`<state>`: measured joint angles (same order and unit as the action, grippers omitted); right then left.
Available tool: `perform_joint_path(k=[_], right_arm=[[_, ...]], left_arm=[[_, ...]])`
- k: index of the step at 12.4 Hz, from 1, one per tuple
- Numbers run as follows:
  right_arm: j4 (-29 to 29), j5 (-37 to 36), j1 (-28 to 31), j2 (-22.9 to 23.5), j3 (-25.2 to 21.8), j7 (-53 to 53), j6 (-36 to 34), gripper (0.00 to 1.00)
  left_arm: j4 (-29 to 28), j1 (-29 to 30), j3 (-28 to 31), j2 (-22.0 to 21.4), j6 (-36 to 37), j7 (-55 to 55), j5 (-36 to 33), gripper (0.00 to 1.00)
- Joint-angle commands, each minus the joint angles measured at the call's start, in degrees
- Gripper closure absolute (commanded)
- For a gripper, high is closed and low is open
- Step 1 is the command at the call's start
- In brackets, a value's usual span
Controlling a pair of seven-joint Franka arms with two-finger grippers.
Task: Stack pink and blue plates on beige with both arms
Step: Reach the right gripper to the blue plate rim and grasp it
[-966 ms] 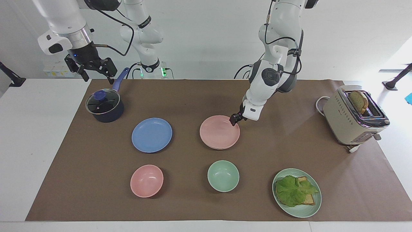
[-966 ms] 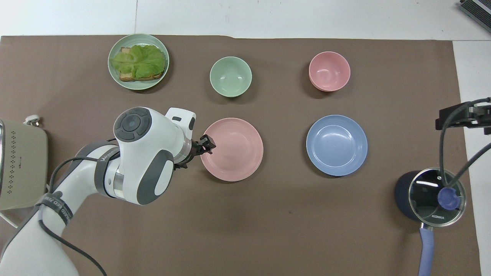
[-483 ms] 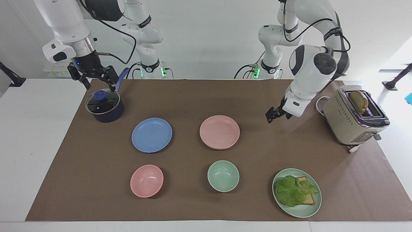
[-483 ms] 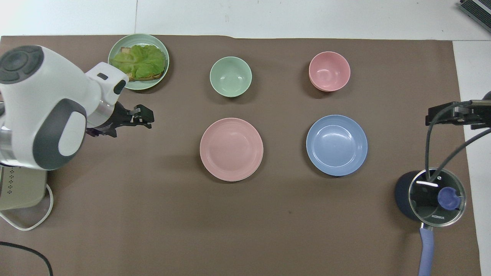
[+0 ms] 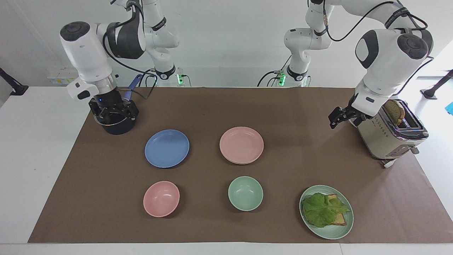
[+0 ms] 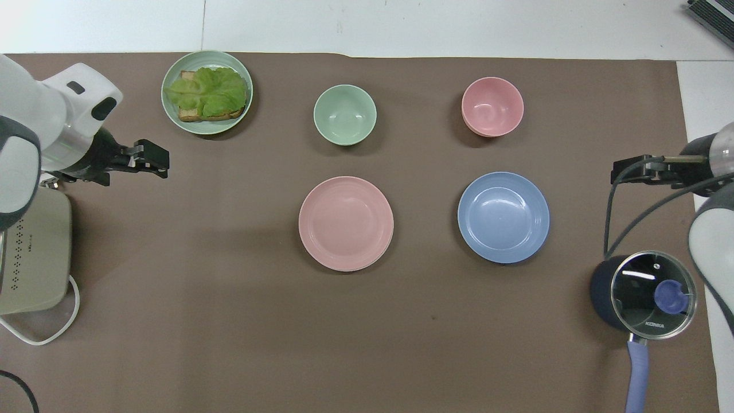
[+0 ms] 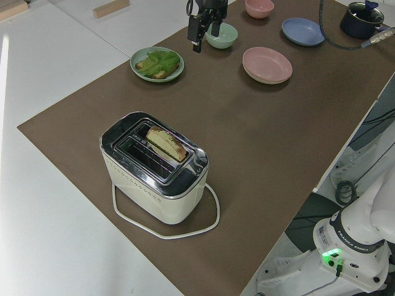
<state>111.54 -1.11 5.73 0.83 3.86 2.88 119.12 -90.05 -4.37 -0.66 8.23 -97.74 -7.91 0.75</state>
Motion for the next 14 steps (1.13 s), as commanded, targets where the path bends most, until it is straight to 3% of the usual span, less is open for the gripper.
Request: perform_joint_path(k=[1,3,6,9,10,14], right_arm=[[6.39,1.63,0.86,3.47,0.27,-3.49,11.62,0.0],[6.67,3.03,0.69,7.5,0.45,-4.11,16.29,0.0],[10.61,11.62,0.51,10.51,0.36,-11.19,23.67,0.0],[11.85,16.22,0.78,12.8,0.36,-17.55,25.28,0.0],[11.86,16.48,0.69,12.8,0.36,-17.55,25.02,0.08],[11.68,16.57,0.69,12.71,0.45,-17.64,24.4,0.85]], left_arm=[[4.26,0.42,-0.22,-1.54,5.7,5.16,-1.46,0.0],[4.01,1.55,-0.22,-4.87,5.99,7.56,-1.11,0.0],[3.57,1.65,-0.13,-5.59,5.64,8.01,-0.75,0.0],[3.57,1.56,-0.3,-5.68,6.16,7.74,-0.75,0.0],[3.57,1.65,-0.22,-5.68,6.16,7.74,-0.75,0.0],[3.57,1.65,-0.21,-5.68,6.16,7.74,-0.75,0.0]])
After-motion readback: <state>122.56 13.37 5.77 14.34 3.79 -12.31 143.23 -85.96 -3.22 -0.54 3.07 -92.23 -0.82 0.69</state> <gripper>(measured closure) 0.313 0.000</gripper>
